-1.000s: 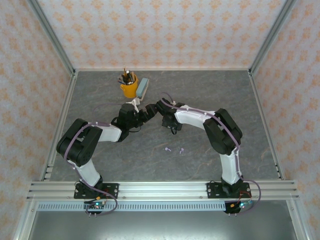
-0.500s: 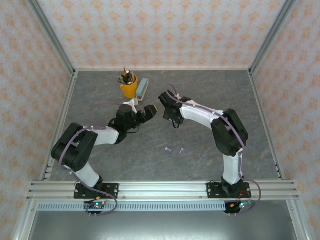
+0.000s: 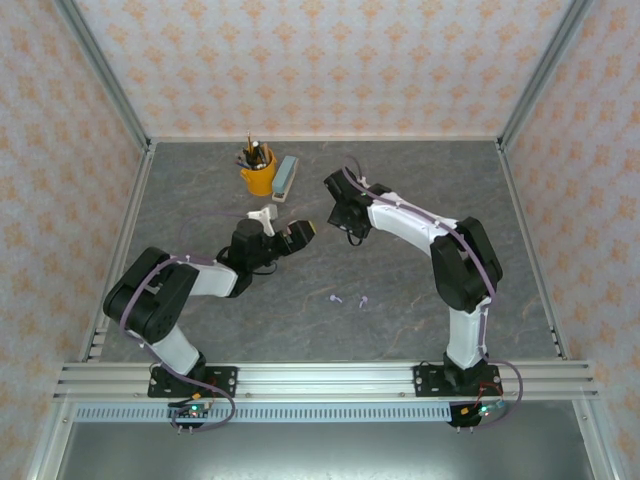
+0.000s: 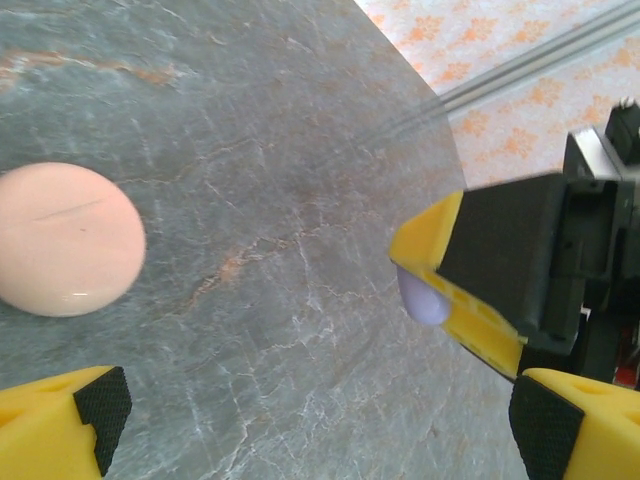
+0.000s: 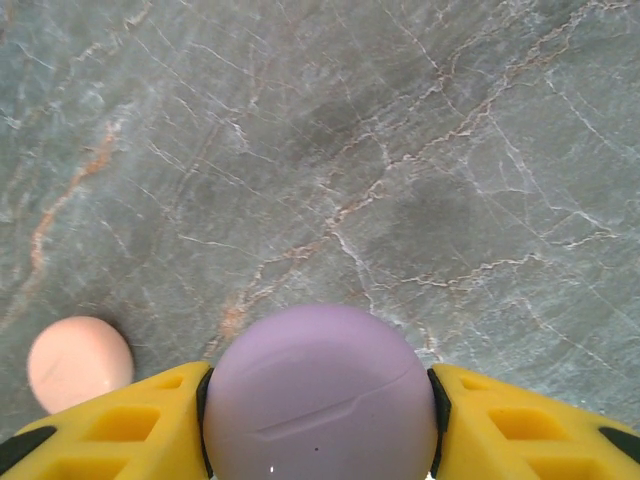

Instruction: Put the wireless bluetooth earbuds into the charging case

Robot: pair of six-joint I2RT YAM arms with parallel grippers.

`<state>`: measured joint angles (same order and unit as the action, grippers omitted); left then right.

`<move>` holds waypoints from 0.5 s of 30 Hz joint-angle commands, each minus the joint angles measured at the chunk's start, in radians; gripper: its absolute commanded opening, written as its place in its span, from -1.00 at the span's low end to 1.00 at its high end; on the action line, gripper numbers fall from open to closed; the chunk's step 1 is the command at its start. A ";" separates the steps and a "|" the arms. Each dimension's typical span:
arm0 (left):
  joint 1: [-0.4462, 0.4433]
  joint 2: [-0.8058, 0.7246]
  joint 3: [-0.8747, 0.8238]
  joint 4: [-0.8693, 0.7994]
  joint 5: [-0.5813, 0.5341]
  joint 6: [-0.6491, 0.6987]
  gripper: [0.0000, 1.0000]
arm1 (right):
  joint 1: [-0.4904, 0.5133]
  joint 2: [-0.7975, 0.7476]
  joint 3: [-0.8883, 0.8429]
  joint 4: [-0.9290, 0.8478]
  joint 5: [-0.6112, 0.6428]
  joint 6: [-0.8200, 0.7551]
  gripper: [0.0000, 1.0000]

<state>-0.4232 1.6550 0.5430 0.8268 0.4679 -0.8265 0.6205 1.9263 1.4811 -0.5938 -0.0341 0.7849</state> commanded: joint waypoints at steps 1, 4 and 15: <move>-0.032 0.029 0.006 0.082 0.005 0.057 1.00 | -0.008 -0.047 0.040 -0.003 -0.017 0.041 0.03; -0.053 0.044 0.019 0.086 -0.009 0.076 1.00 | -0.011 -0.048 0.056 0.004 -0.034 0.059 0.03; -0.075 0.175 0.064 0.281 -0.057 0.022 0.98 | -0.019 -0.057 0.076 0.015 -0.085 0.117 0.03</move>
<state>-0.4847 1.8008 0.5812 0.9813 0.4515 -0.7883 0.6075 1.9121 1.5246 -0.5842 -0.1097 0.8700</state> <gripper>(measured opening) 0.991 0.519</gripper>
